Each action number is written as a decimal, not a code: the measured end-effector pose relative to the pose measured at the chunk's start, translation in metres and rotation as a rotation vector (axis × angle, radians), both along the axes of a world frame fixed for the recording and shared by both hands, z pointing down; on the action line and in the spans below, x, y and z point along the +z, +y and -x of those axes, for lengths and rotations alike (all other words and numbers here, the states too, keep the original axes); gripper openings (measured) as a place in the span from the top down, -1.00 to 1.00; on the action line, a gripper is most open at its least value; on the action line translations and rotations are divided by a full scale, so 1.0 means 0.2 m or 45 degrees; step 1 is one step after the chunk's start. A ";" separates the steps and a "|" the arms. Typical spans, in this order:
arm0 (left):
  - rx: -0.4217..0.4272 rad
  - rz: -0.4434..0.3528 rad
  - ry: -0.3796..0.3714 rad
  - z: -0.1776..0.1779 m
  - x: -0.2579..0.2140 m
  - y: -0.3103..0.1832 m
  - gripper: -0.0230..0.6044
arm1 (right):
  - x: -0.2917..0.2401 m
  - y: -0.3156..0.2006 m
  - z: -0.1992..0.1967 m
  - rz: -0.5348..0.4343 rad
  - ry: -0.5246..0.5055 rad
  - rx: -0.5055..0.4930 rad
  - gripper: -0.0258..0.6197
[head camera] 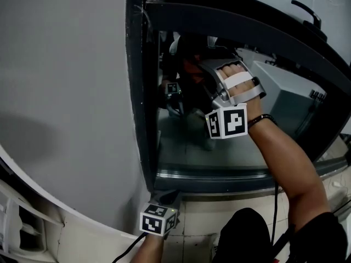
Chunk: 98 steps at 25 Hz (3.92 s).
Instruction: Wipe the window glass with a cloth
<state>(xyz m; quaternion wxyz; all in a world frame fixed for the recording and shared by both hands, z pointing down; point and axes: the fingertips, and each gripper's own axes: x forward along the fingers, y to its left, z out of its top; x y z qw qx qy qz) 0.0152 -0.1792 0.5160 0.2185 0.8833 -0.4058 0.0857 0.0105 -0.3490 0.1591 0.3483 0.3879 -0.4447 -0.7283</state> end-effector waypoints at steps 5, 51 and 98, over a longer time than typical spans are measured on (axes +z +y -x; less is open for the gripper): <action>0.008 0.001 0.000 0.00 0.00 0.01 0.87 | 0.12 0.00 0.00 0.043 -0.004 -0.009 0.70; 0.008 0.034 0.000 -0.01 0.07 -0.02 0.87 | 1.21 0.04 -0.04 0.459 0.036 -0.032 0.70; 0.020 0.020 0.003 -0.02 0.06 -0.04 0.87 | -0.25 0.03 -0.50 -0.047 -0.099 0.128 0.70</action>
